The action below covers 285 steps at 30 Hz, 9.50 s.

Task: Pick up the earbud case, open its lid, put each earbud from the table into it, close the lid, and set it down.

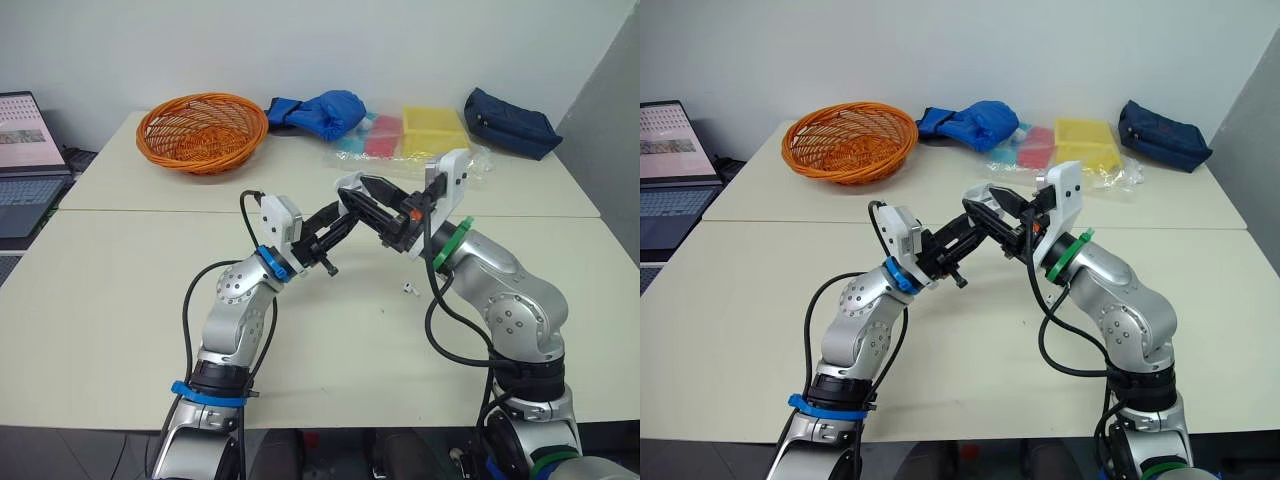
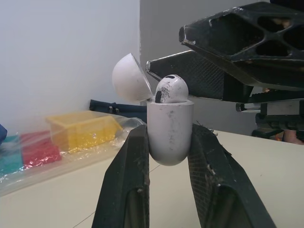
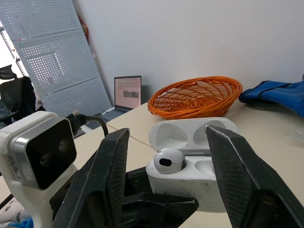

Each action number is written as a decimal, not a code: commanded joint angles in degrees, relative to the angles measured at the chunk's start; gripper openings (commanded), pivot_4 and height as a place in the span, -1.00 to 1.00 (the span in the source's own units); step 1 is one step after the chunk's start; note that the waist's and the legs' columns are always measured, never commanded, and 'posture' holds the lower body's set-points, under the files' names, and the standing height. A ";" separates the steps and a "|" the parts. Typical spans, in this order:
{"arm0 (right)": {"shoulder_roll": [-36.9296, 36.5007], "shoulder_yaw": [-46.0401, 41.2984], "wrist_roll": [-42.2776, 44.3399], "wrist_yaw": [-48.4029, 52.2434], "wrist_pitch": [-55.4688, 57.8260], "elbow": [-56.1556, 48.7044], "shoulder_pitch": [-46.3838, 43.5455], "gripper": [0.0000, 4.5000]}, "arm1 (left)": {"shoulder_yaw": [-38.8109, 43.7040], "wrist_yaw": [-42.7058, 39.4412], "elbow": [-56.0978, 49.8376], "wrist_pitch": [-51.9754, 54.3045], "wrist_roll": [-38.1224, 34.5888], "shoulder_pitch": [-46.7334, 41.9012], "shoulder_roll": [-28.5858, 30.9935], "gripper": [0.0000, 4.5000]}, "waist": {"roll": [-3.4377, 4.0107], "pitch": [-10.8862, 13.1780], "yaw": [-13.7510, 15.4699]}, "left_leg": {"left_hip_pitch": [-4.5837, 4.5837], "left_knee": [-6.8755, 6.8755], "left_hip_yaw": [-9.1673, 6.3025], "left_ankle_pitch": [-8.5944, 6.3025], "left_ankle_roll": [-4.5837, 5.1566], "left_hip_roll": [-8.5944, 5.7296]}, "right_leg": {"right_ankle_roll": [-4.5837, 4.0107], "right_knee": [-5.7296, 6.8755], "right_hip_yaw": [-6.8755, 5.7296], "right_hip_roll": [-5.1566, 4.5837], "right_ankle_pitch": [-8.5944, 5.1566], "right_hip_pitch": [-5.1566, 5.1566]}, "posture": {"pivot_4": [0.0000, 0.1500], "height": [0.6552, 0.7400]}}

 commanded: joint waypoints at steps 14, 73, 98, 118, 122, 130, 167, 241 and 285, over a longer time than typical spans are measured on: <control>-33.45 5.81 -3.33 13.12 4.23 3.58 6.53 0.17 | 2.52 -1.61 -0.96 -1.30 -0.98 -0.39 3.92 -0.67 | -0.05 -0.03 0.24 | 0.07 -0.03 0.00 0.00 0.00 -0.03 | 0.00 -0.22 -0.06 -0.11 -0.01 0.18 | 1.00 1.00; -62.47 9.43 -38.86 51.58 -31.37 36.38 24.72 -0.82 | 1.55 0.44 -5.97 0.28 -1.08 3.59 4.43 -0.67 | 0.14 -0.08 0.36 | 0.67 0.03 0.29 -0.06 0.09 -0.12 | 0.24 -0.75 0.10 -0.16 0.25 0.82 | 1.00 1.00; -59.97 6.79 -39.90 52.53 -31.91 39.38 25.26 0.09 | 1.34 1.74 -9.07 2.96 -1.20 4.95 4.29 -0.67 | -0.28 -0.32 0.60 | 0.97 -0.01 0.24 -0.06 0.09 -0.13 | 0.30 -0.81 0.15 -0.25 0.31 1.12 | 1.00 1.00; -58.20 5.78 -38.79 53.30 -22.96 37.28 25.88 -0.15 | 1.75 1.73 -7.85 2.85 -0.90 3.58 4.25 -0.67 | -0.28 -0.33 1.63 | 0.97 0.02 0.26 -0.06 0.09 -0.14 | 0.20 -0.79 0.13 -0.23 0.26 1.12 | 1.00 1.00; -58.28 5.60 -38.89 53.27 -23.58 37.41 26.20 -0.73 | 1.71 1.61 -7.50 2.84 -0.75 3.18 4.37 -0.67 | -0.29 -0.34 1.62 | 0.97 0.05 0.26 -0.06 0.09 -0.14 | 0.18 -0.79 0.14 -0.23 0.25 1.12 | 1.00 1.00; -56.74 3.74 -34.83 54.96 -21.45 31.96 23.60 -0.82 | 1.65 1.44 -6.92 2.36 -0.67 2.79 4.20 -0.67 | -0.29 -0.33 1.60 | 0.97 0.04 0.27 -0.06 0.09 -0.14 | 0.20 -0.79 0.14 -0.23 0.26 1.12 | 1.00 1.00; -8.96 -1.28 -5.67 4.43 1.84 -4.14 -3.20 -0.82 | -0.43 -3.26 -3.82 3.72 -4.14 -0.83 0.42 -0.67 | 0.08 -0.19 1.19 | 0.44 0.00 0.14 -0.08 0.12 -0.03 | 0.32 -0.78 0.06 -0.06 0.36 0.70 | 1.00 1.00; -24.67 4.99 -6.66 23.12 6.56 6.37 -14.47 -0.99 | -2.40 -6.06 -1.95 3.89 -2.69 -2.87 1.94 -0.67 | 0.14 -0.15 0.18 | -0.23 -0.01 0.12 -0.09 0.15 -0.03 | 0.18 -0.75 0.03 -0.04 0.38 0.06 | 1.00 1.00; -24.46 4.05 -21.00 39.14 -40.30 17.78 16.11 1.00 | 15.35 18.19 7.07 80.38 -16.74 -9.28 11.26 0.50 | 0.13 -0.15 -0.30 | 0.65 0.05 0.10 -0.05 0.08 -0.08 | 0.20 0.13 0.35 0.05 0.28 0.26 | 1.00 1.00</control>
